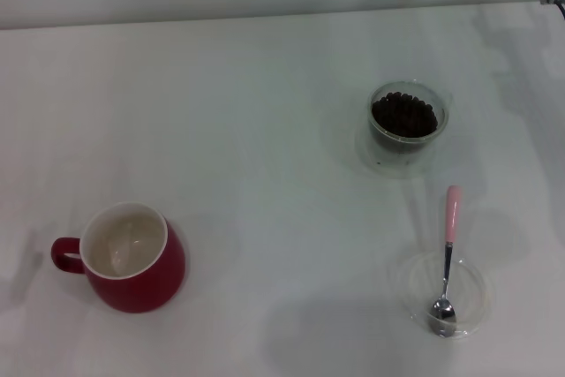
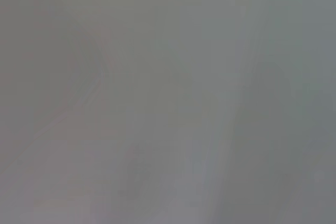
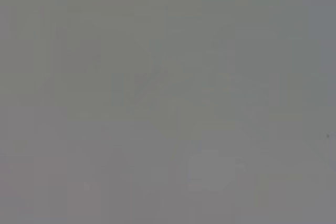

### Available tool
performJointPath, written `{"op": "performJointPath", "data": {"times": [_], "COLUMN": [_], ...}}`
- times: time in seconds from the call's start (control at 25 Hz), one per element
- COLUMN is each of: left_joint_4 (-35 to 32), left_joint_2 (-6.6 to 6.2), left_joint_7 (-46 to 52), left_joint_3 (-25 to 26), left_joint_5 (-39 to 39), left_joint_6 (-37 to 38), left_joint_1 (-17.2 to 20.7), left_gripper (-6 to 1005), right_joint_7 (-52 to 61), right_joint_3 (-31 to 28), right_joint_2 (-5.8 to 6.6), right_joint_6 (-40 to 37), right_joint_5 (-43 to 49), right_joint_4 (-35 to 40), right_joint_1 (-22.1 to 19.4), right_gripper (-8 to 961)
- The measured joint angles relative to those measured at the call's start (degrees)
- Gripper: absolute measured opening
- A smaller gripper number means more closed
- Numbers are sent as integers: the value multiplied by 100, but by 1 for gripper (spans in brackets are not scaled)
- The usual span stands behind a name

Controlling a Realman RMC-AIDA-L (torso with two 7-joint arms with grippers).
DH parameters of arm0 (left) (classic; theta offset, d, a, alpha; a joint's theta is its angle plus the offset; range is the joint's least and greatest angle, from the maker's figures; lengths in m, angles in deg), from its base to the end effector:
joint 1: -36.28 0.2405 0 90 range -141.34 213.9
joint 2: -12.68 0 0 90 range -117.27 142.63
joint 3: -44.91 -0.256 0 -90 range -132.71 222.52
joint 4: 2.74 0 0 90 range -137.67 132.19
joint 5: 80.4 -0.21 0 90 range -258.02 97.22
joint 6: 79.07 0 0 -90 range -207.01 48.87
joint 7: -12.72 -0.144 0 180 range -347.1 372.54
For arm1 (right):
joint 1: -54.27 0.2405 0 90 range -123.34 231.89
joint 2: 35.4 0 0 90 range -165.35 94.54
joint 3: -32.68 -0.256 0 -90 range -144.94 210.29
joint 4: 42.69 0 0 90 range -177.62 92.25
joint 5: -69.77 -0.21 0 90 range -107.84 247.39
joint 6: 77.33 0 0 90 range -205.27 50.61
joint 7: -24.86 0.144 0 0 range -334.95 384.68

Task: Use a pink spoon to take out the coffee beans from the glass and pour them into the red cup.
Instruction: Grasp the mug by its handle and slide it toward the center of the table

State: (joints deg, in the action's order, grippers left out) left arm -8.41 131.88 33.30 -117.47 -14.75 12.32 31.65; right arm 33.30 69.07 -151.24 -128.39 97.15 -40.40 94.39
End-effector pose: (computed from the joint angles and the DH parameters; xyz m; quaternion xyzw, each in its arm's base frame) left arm -0.3669 0.1793 -0.0132 -0.6764 -0.2755 -0.3742 0.5714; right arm 0.3305 0.4191 0.0530 -0.6244 0.2781 0.2457 0.6873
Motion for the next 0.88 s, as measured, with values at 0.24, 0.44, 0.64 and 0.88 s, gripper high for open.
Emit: {"op": "performJointPath", "data": {"times": [0.24,0.44,0.64,0.88], "left_joint_4": [306,464,748,956], "left_joint_2": [-18,-20,-20,-18], "left_joint_7": [18,209,614,706], "left_joint_3": [-53,-56,-58,-57], "left_joint_5": [-569,-852,-1152,-1504], "left_joint_6": [-1,41,166,46], "left_joint_1": [-49,-2,13,-107], "left_gripper": [879,879,879,880], "right_joint_7": [0,0,0,0], "right_joint_3": [0,0,0,0], "right_joint_2": [5,8,9,17], "right_joint_6": [-1,-1,-1,-1], "right_joint_5": [-51,-95,-136,-137], "right_joint_4": [0,-1,-1,-1], "right_joint_1": [10,-6,-27,1], "right_gripper": [871,871,872,872]}}
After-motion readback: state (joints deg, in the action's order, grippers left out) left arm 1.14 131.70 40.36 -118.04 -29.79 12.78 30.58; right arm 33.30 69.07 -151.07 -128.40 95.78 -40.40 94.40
